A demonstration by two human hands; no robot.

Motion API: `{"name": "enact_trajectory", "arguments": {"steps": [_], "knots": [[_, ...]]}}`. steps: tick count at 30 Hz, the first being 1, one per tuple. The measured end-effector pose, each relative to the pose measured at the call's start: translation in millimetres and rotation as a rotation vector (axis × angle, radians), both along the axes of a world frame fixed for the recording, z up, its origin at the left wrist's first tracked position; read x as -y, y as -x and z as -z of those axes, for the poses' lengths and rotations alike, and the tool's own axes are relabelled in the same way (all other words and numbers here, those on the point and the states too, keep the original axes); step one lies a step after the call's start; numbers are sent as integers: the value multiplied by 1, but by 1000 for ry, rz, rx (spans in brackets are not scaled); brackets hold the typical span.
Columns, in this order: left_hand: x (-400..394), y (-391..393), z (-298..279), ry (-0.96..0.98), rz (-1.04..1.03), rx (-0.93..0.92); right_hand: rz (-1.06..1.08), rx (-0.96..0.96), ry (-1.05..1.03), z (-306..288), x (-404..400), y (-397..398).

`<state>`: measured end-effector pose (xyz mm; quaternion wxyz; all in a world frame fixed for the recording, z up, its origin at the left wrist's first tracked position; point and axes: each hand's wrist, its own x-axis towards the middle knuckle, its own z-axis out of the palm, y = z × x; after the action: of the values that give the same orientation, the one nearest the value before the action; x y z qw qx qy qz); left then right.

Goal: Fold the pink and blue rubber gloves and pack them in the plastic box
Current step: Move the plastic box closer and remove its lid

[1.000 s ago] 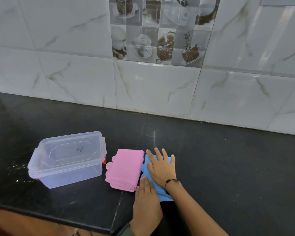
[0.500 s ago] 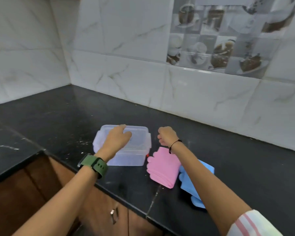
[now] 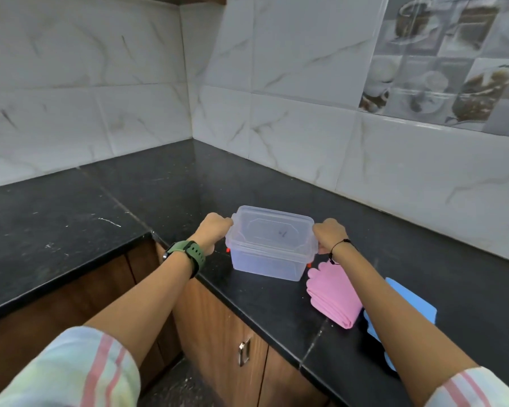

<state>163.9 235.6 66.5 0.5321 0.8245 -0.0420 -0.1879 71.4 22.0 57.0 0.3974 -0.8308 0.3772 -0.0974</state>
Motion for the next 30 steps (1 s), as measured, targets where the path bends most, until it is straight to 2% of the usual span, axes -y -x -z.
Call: {"name": "enact_trajectory", "arguments": {"steps": [9,13,16,22,26,30], "knots": [[11,-24,15,81,-38,-31,47,17,-130,8,9,0],[16,-35,15,22,-58,34,87,34,-104,7,11,-6],[21,-43,5,30,-51,97,107,97,-98,-2,13,-10],[73,-41,-45,82,21,168,190,246,-285,-43,51,23],[142,-6,-67,226,256,135,338,266,-223,-75,92,95],[209,65,-70,308,500,44,508,241,-141,-98,124,194]]}}
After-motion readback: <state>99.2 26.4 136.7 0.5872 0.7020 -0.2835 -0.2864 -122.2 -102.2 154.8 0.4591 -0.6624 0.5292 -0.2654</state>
